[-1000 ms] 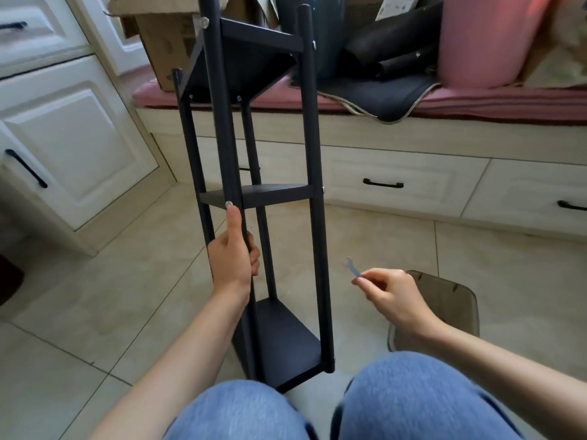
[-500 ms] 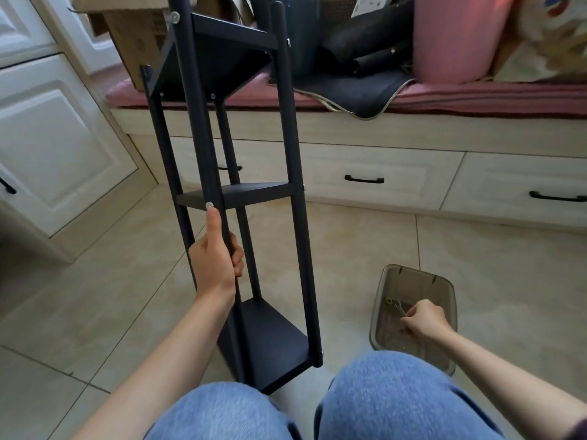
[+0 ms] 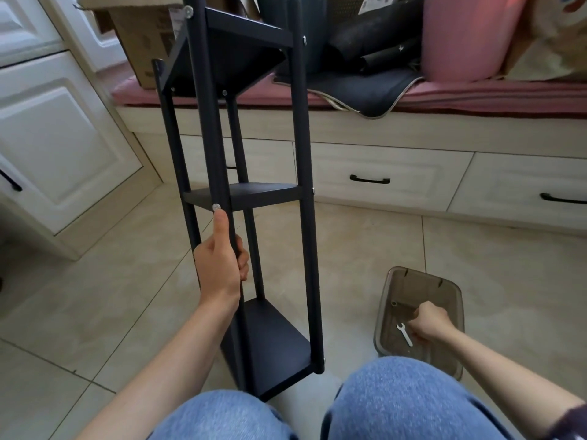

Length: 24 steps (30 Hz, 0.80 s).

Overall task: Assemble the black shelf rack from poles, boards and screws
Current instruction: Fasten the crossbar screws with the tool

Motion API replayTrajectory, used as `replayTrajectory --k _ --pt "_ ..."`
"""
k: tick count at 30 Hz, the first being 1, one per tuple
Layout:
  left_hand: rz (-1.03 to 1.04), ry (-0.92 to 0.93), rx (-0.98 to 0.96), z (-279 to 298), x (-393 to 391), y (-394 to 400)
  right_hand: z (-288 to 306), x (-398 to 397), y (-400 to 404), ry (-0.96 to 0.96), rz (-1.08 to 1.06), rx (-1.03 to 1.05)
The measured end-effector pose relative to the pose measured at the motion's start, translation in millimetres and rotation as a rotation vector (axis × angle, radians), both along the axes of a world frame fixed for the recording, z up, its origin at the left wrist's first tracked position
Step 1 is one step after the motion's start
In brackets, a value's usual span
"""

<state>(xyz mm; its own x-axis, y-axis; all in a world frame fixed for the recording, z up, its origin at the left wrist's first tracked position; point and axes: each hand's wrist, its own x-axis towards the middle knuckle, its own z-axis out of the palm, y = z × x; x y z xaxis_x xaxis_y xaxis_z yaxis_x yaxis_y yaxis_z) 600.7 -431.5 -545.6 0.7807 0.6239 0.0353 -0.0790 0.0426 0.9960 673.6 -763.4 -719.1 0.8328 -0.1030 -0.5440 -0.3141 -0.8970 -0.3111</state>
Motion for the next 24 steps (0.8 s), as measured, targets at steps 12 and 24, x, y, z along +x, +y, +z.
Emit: replayTrajectory --k 12,24 --pt "-0.100 -0.006 -0.009 -1 -13 -9 199 19 91 -0.438 0.114 0.597" --pt "-0.094 -0.062 0.043 -7 -23 -13 271 43 145 -0.397 0.141 0.912"
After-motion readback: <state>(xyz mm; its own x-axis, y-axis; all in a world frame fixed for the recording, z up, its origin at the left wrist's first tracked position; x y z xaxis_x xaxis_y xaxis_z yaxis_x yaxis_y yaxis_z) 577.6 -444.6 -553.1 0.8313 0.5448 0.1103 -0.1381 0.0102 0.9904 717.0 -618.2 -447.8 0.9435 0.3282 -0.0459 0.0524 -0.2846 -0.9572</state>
